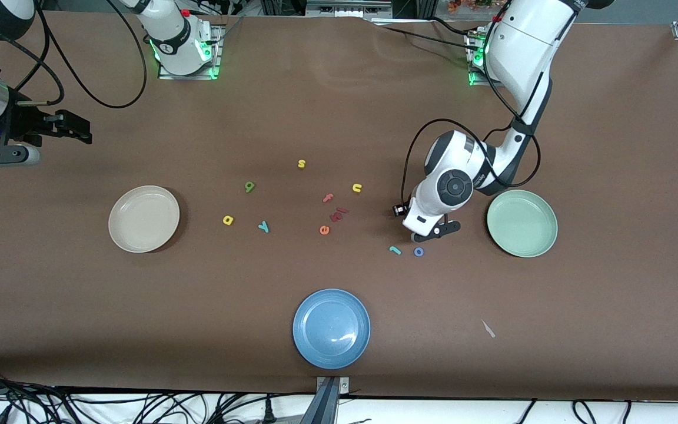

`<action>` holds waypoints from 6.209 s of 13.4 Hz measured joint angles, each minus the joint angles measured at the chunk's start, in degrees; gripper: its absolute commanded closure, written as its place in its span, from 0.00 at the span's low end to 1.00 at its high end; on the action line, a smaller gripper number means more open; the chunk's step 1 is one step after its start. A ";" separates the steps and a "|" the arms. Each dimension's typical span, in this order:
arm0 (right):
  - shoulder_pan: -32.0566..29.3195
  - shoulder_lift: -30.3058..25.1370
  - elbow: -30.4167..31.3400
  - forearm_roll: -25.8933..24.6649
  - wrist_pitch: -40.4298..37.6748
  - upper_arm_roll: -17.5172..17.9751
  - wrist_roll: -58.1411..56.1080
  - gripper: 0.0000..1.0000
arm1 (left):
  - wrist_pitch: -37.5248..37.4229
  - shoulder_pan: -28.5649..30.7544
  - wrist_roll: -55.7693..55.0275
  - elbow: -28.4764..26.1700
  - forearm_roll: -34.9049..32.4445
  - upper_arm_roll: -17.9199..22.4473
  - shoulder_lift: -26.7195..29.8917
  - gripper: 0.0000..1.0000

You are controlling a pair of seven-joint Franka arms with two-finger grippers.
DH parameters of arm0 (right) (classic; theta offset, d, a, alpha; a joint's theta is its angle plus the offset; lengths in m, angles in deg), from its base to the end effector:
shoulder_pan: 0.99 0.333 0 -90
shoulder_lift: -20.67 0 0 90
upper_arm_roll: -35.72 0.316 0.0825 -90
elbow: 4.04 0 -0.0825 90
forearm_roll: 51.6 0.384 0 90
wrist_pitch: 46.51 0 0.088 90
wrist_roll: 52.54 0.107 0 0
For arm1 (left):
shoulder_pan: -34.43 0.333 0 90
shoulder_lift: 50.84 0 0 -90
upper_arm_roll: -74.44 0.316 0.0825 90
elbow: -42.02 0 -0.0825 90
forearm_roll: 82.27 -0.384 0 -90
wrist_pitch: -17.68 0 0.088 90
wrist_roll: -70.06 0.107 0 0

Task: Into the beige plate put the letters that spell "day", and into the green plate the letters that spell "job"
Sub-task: 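Lower the left gripper and close it on the pink letter p, then drop the pink letter in the green plate while the right gripper reaches letters, then grasp the blue letter o with the left gripper while the right grasps yellow D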

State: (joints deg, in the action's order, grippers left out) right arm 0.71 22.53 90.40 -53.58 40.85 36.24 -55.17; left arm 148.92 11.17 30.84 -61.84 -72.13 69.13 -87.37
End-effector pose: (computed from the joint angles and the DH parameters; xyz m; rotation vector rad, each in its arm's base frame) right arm 0.5535 0.0175 0.5667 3.0956 0.1328 -0.2424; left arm 0.5557 -0.3038 0.1769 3.0195 0.4985 -0.3572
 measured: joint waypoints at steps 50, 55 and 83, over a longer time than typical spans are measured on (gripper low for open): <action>6.64 4.73 -0.13 0.66 0.16 1.41 0.18 0.00 | -5.58 2.03 0.49 4.27 -0.26 1.42 3.89 0.88; 12.11 11.47 -0.05 1.33 7.37 1.83 11.51 0.00 | -22.68 14.12 17.47 5.24 -4.06 1.90 10.77 0.87; 15.69 28.64 17.61 1.48 51.24 1.09 26.82 0.01 | -18.86 19.00 -1.47 12.41 -3.54 -5.35 2.42 0.11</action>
State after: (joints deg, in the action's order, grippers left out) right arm 16.39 51.17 108.01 -52.10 92.09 37.33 -28.35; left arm 130.05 30.17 29.37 -49.43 -75.66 63.77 -84.94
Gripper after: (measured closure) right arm 0.000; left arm 0.022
